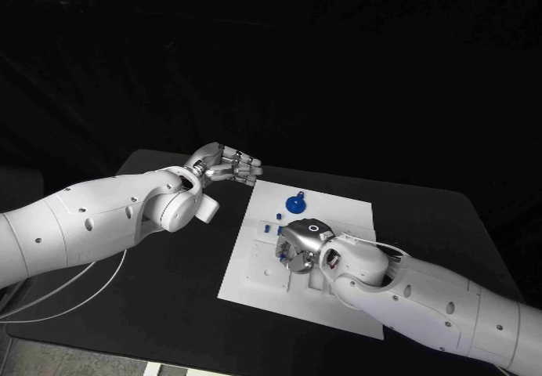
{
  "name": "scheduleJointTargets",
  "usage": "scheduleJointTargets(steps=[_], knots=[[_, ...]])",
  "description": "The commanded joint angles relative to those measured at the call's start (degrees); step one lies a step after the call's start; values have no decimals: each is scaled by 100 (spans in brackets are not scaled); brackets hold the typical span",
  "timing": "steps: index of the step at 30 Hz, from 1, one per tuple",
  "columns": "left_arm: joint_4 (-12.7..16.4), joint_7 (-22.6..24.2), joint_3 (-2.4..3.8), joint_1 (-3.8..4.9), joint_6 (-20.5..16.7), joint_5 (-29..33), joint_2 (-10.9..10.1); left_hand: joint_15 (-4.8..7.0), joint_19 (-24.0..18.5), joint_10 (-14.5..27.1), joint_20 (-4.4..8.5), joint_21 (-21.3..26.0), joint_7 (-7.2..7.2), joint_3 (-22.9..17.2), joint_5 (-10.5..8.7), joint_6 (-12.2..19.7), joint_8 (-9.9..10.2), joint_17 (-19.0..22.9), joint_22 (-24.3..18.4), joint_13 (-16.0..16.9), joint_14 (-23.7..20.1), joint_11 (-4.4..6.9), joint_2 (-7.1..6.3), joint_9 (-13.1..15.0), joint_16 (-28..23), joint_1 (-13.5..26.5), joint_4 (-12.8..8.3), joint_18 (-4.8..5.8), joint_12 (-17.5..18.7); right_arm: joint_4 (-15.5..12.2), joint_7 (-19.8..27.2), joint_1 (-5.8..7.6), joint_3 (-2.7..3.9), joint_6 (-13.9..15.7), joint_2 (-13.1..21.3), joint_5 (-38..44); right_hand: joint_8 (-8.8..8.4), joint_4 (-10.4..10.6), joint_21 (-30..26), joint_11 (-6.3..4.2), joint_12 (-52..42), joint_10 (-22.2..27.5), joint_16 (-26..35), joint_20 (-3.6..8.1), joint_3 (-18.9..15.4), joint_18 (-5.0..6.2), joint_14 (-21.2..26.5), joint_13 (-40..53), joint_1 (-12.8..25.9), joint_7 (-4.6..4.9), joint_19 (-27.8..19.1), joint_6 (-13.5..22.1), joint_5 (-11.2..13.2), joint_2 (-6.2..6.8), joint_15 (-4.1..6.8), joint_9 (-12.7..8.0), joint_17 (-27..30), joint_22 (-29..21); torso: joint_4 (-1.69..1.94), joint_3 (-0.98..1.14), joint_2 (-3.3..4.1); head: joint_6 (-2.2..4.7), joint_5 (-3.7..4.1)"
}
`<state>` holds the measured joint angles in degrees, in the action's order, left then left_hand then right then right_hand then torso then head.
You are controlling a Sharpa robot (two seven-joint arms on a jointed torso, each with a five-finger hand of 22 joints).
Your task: Assemble the parts on the task board
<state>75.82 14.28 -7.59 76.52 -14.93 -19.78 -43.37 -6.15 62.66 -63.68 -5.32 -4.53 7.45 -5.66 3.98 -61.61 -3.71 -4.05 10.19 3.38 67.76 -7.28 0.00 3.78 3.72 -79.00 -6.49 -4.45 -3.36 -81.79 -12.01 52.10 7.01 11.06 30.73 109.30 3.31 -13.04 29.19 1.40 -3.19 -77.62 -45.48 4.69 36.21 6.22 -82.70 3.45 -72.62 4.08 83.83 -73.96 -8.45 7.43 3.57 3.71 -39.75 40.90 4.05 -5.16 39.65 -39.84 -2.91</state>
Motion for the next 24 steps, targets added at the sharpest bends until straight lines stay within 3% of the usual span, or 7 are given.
scheduleJointTargets(steps=[1, 24], knots=[[7, 40, 3, 2, 55, 26, 7, -11, 33, -34, 1, -26, 3, -30, 18, -24, 3, -6, -10, -4, 23, -3, 26, -2, -2, -40, 22, -5, -4, 23, 29, -4, -11, -77, -1, 94, 32, -40, -39, -4, -23, -17, -18, 42, 8, 108, -4, 7, 15, 16, 40, -12, -31, -51, 27, 9, 5, 5, -7, 3, -1, -14, -23], [-22, 6, 0, -9, 127, 26, 9, -15, 30, -22, -3, -23, 2, -26, 9, -30, 1, -6, -24, -4, 13, -7, 28, 0, -2, -47, 46, -5, -4, 170, -12, -34, -55, -17, -73, 166, 33, -60, -89, -5, -23, -23, -28, 42, 16, 110, -4, 7, 26, 14, 62, -16, -41, -56, 28, 10, 17, 68, 0, 0, -1, -2, -4]])
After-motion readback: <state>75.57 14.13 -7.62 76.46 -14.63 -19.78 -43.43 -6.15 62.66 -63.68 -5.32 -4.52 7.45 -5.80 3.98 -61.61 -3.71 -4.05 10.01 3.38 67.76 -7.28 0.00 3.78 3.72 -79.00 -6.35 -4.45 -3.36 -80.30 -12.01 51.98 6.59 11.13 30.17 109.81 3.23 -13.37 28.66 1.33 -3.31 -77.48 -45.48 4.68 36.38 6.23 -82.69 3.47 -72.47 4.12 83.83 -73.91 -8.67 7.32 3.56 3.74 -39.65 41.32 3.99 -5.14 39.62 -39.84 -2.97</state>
